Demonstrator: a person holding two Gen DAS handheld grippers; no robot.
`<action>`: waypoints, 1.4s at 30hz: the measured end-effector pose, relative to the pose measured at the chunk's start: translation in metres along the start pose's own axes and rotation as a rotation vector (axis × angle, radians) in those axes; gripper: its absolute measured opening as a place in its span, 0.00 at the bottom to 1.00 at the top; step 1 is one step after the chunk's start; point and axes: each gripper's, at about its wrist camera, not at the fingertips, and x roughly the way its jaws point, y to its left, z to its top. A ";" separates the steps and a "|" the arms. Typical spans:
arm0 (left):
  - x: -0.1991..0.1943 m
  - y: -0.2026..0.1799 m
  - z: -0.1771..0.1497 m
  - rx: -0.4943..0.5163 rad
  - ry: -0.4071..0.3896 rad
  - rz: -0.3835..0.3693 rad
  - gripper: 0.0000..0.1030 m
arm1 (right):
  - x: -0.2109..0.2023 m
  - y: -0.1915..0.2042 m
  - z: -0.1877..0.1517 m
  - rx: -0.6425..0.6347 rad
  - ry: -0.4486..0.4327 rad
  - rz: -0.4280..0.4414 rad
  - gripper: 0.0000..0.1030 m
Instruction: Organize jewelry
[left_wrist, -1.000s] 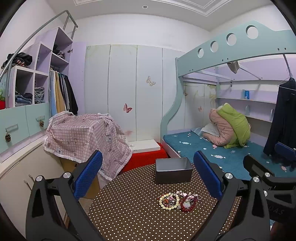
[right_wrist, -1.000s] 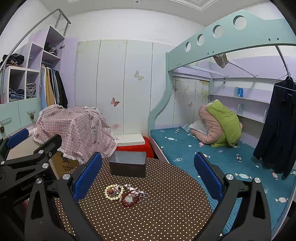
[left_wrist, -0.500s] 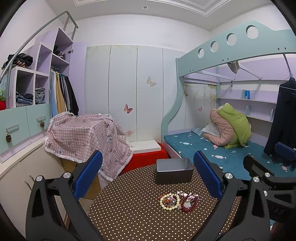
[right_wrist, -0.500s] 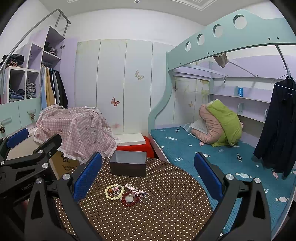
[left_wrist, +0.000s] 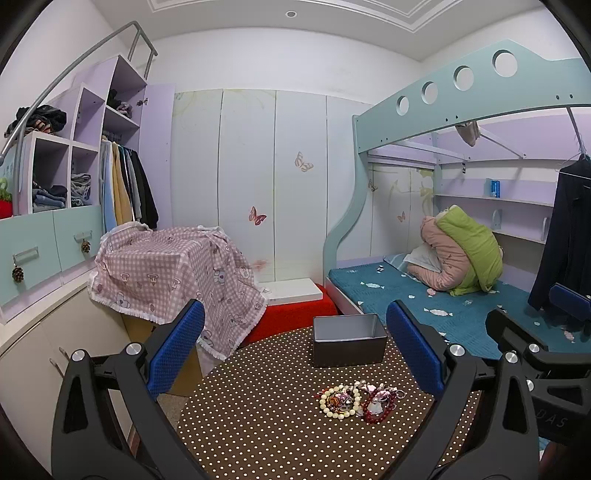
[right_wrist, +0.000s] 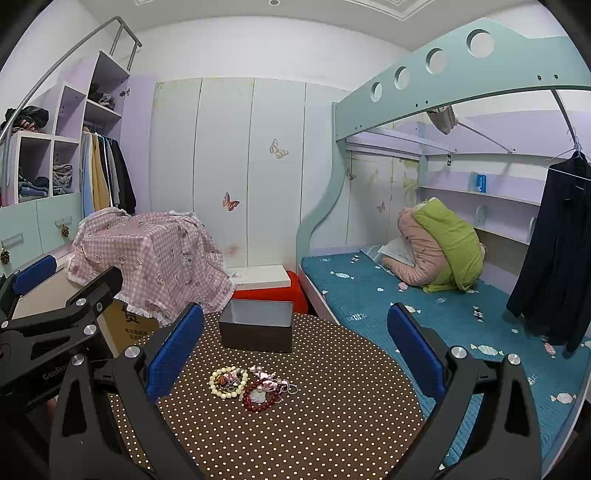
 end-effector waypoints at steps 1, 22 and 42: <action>0.000 0.000 0.000 0.001 0.000 0.000 0.95 | 0.000 0.000 0.001 0.000 0.000 -0.001 0.93; 0.015 -0.004 -0.009 0.007 0.024 -0.003 0.96 | 0.008 0.000 0.003 0.006 0.029 0.012 0.93; 0.180 0.040 -0.118 -0.179 0.637 -0.117 0.96 | 0.103 -0.030 -0.071 0.009 0.341 -0.025 0.93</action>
